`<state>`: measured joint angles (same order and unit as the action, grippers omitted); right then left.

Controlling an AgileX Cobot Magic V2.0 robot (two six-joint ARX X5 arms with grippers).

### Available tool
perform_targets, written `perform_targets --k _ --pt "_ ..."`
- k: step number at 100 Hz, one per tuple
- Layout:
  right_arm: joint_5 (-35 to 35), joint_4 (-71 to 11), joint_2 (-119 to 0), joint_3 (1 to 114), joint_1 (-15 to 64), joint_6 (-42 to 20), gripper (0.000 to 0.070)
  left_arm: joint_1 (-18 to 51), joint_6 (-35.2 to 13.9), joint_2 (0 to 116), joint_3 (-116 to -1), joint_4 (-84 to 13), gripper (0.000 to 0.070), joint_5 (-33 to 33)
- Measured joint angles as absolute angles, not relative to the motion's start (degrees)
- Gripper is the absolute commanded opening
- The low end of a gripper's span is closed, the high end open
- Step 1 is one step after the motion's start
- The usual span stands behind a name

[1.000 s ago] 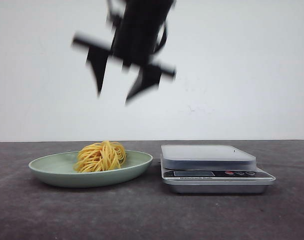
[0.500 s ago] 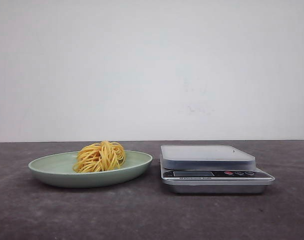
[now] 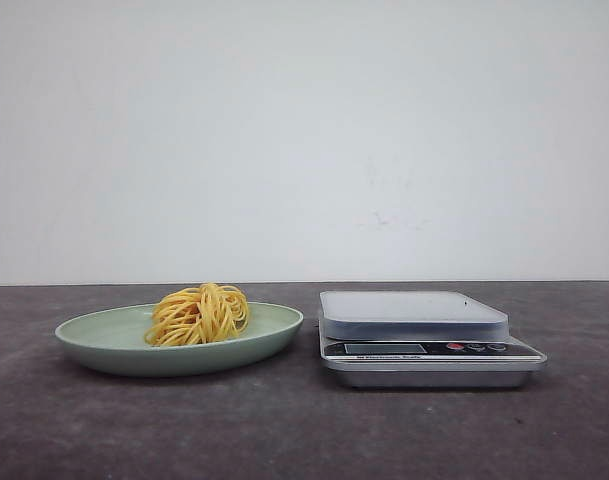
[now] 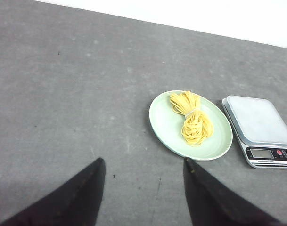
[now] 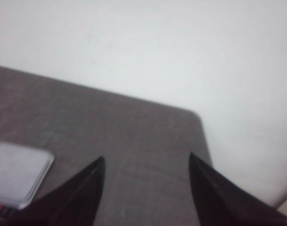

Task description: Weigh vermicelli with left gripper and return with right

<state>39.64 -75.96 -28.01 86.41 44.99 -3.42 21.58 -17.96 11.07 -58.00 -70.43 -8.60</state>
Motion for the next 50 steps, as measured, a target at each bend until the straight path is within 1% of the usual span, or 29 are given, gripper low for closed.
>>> perform_targets --k 12,22,33,40,50 --pt "32.3 -76.6 -23.6 85.0 43.7 -5.7 0.0329 21.6 -18.0 11.1 -58.0 -70.4 0.0318 -8.6" --pt "25.5 -76.4 -20.8 82.6 40.1 -6.1 0.0309 21.6 -18.0 11.1 -58.0 -70.4 0.0318 -8.6" --pt "18.1 -74.1 -18.6 79.3 34.4 -5.6 0.0267 21.6 -18.0 11.1 -58.0 -70.3 0.0318 -8.6" --pt "12.6 -71.9 -17.3 76.9 30.1 -4.4 0.0267 21.6 -18.0 11.1 -58.0 -70.3 0.0318 -8.6" --pt "2.6 -69.1 -15.1 73.5 23.0 -3.2 0.0268 21.6 -18.0 11.1 -58.0 -70.3 0.0318 -8.6"
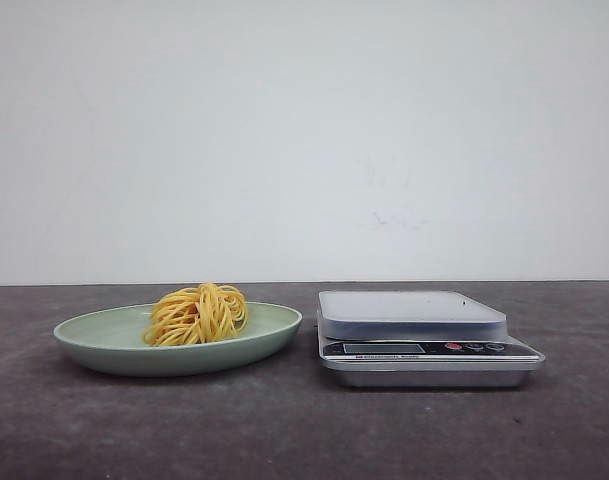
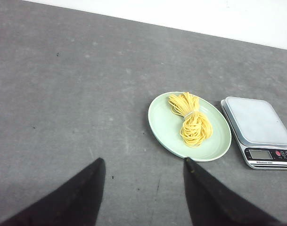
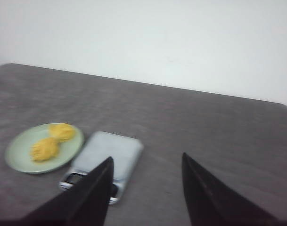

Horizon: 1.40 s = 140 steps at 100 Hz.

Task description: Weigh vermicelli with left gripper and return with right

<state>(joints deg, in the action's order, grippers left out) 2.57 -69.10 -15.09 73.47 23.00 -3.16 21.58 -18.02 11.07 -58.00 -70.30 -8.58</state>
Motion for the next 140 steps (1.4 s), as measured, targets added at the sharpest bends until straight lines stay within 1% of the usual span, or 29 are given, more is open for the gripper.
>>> perform_targets --k 12,22,25,29,32,35,36,39,42,43,44,46,47,67,80,89,106,130,140 --pt "-8.1 -67.9 -13.2 70.3 14.4 -2.3 0.0268 21.6 -18.2 11.1 -58.0 -70.3 0.0318 -8.5" --pt "-13.2 -67.9 -11.6 67.8 9.0 -2.4 0.0266 21.6 -18.2 11.1 -58.0 -70.3 0.0318 -8.5" --pt "-14.2 -67.9 -11.2 67.1 8.2 -2.7 0.0256 21.6 -18.2 11.1 -58.0 -70.3 0.0318 -8.5" --pt "-14.9 -67.9 -10.7 66.4 7.4 -3.1 0.0218 21.6 -18.2 11.1 -58.0 -70.3 0.0312 -8.5" --pt "-14.9 -67.9 -10.2 66.0 6.9 -3.4 0.0127 21.6 -18.3 11.1 -58.0 -70.3 0.0303 -8.5" --pt "-14.8 -67.9 -9.8 65.8 6.5 -3.9 0.0013 21.6 -18.2 11.1 -58.0 -70.3 0.0289 -8.5" --pt "-14.8 -67.9 -9.7 65.7 6.4 -4.0 0.0000 21.6 -18.2 11.1 -58.0 -70.3 0.0279 -8.5" --pt "-14.8 -68.0 -9.4 65.6 6.2 -4.4 0.0006 21.6 -18.2 11.1 -58.0 -70.3 0.0225 -8.5" --pt "-14.9 -68.0 -9.2 65.6 6.2 -4.5 0.0005 21.6 -18.2 11.1 -58.0 -70.3 0.0141 -8.5" --pt "-14.9 -68.0 -9.2 65.6 6.2 -4.5 0.0005 21.6 -18.2 11.1 -58.0 -70.3 0.0093 -8.5" --pt "-14.9 -68.0 -9.2 65.6 6.2 -4.6 0.0005 21.6 -18.2 11.1 -58.0 -70.3 0.0078 -8.6" --pt "-15.0 -68.0 -9.2 65.6 6.1 -4.6 0.0005 21.6 -18.2 11.1 -58.0 -70.3 0.0013 -8.5" --pt "-15.0 -68.0 -9.2 65.6 6.1 -4.6 0.0005 21.6 -18.2 11.1 -58.0 -70.3 0.0000 -8.5" --pt "-14.4 -68.0 -9.2 65.6 5.9 -5.8 0.0005 21.6 -18.2 11.1 -58.0 -69.7 0.0003 -8.7" --pt "-13.3 -63.7 -9.2 64.1 5.5 -6.0 0.0004 21.6 -16.8 11.1 -58.0 -64.0 0.0003 -10.5" --pt "-11.9 -58.7 -9.2 62.2 5.4 -6.0 0.0004 21.6 -14.9 11.1 -58.0 -58.7 0.0003 -12.3" --pt "-12.1 -46.8 -9.2 56.2 4.4 -6.1 0.0004 21.5 -12.2 11.1 -55.7 -49.0 0.0003 -13.6" --pt "-13.9 -30.8 -9.2 43.5 4.1 -7.4 0.0005 21.5 -11.0 11.0 -44.5 -38.8 0.0003 -13.6" --pt "-13.9 -26.4 -9.2 39.4 4.1 -7.8 0.0004 21.5 -10.5 11.1 -40.6 -34.5 0.0003 -13.6"
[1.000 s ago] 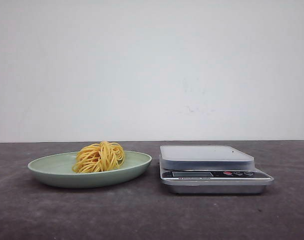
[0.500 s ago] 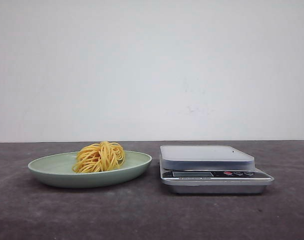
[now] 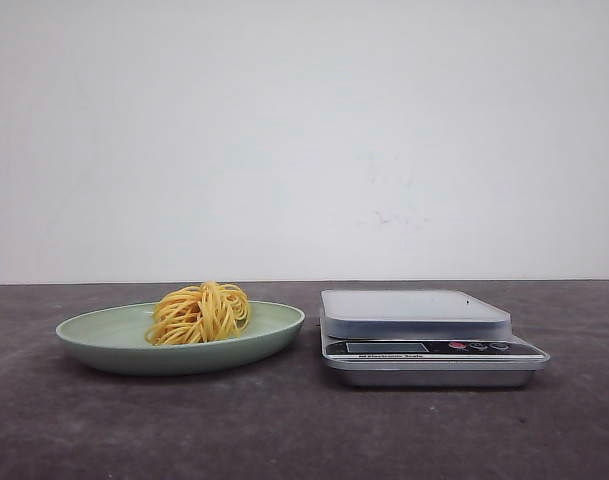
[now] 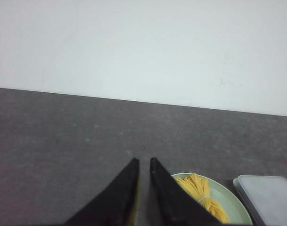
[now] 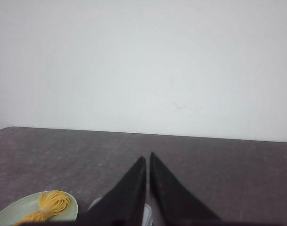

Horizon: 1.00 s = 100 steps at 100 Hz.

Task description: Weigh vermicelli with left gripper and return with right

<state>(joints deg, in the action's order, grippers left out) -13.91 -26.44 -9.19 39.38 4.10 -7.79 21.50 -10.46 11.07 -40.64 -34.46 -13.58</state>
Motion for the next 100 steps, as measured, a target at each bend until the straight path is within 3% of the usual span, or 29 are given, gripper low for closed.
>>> perform_targets --k 72,85,100 --pt "-13.5 -26.3 -9.2 37.4 4.1 -7.9 0.0005 21.5 -9.9 11.2 -40.2 -33.2 0.0003 -13.7" --pt "-13.5 -26.3 -9.2 37.4 4.1 -7.9 0.0004 20.6 -7.9 10.4 -40.2 -33.2 0.0003 -14.9" --pt "-13.5 -26.3 -9.2 37.4 4.1 -7.9 0.0005 15.0 -4.3 8.3 -40.0 -32.2 0.0003 -14.7"
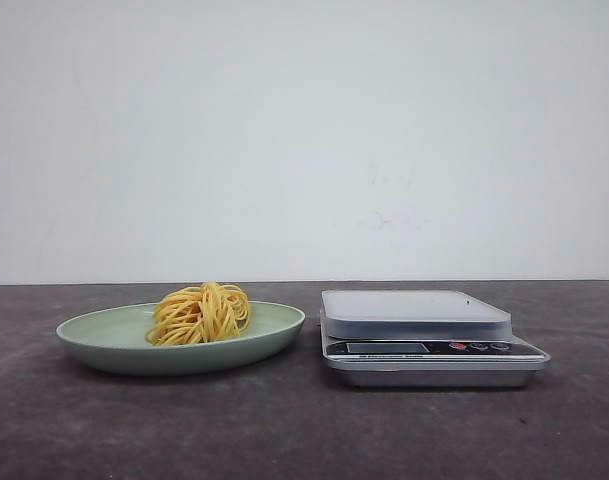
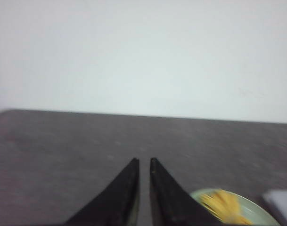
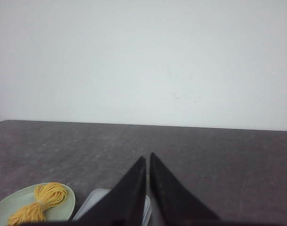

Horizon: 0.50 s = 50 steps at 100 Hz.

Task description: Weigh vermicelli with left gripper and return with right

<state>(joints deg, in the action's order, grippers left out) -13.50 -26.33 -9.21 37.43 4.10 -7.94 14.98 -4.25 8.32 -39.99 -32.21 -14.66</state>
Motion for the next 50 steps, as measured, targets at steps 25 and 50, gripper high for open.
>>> perform_targets --k 25,50 --pt "-13.5 -26.3 -9.2 37.4 4.1 -7.9 0.0005 5.2 -3.3 3.4 -26.7 -25.6 0.0003 -4.3" --pt "-13.5 -26.3 -9.2 37.4 4.1 -7.9 0.0005 2.3 -4.1 0.3 -11.8 -15.4 0.0003 -1.1"
